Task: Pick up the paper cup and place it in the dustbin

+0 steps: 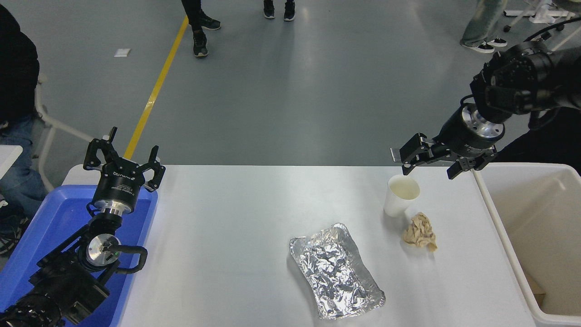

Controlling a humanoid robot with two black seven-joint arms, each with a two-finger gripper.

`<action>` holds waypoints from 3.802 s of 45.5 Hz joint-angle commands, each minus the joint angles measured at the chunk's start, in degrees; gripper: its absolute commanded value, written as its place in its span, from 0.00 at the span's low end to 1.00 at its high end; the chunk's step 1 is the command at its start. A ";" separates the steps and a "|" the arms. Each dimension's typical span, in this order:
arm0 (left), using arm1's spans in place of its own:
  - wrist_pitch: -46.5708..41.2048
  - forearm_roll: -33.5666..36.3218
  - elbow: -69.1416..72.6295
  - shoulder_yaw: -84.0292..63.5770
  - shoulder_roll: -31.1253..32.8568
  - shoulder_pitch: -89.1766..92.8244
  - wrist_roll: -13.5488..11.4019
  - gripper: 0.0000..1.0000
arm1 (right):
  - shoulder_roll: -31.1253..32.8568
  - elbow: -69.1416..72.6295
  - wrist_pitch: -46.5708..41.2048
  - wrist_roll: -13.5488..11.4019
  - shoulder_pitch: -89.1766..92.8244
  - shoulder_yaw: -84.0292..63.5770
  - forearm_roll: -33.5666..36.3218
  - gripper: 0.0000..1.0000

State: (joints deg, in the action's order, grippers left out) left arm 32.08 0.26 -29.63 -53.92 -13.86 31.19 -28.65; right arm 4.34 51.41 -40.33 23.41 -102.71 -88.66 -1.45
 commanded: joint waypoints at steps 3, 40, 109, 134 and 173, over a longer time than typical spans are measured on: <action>0.00 0.00 0.01 -0.04 -0.02 0.01 0.00 0.98 | -0.12 -10.53 5.53 -0.03 11.99 0.24 0.13 1.00; 0.00 0.00 0.01 -0.04 -0.02 -0.08 0.00 0.98 | 0.58 -25.74 19.32 -1.79 29.31 -0.02 0.13 0.89; 0.00 0.00 0.01 0.05 -0.02 0.01 0.00 0.98 | 1.81 -26.36 22.58 -1.17 32.31 7.01 2.86 0.00; 0.00 0.00 0.01 0.05 -0.02 0.01 0.00 0.98 | 12.35 -6.59 14.50 -0.12 3.84 5.78 -0.57 0.00; 0.00 0.00 0.01 0.05 -0.02 0.01 0.00 0.98 | 21.32 10.82 8.52 0.50 -25.53 5.95 -11.64 0.00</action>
State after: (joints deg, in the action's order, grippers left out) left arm 32.08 0.27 -29.62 -53.88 -13.89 31.20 -28.65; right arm 25.10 60.18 -31.34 23.96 -125.72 -82.69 -12.31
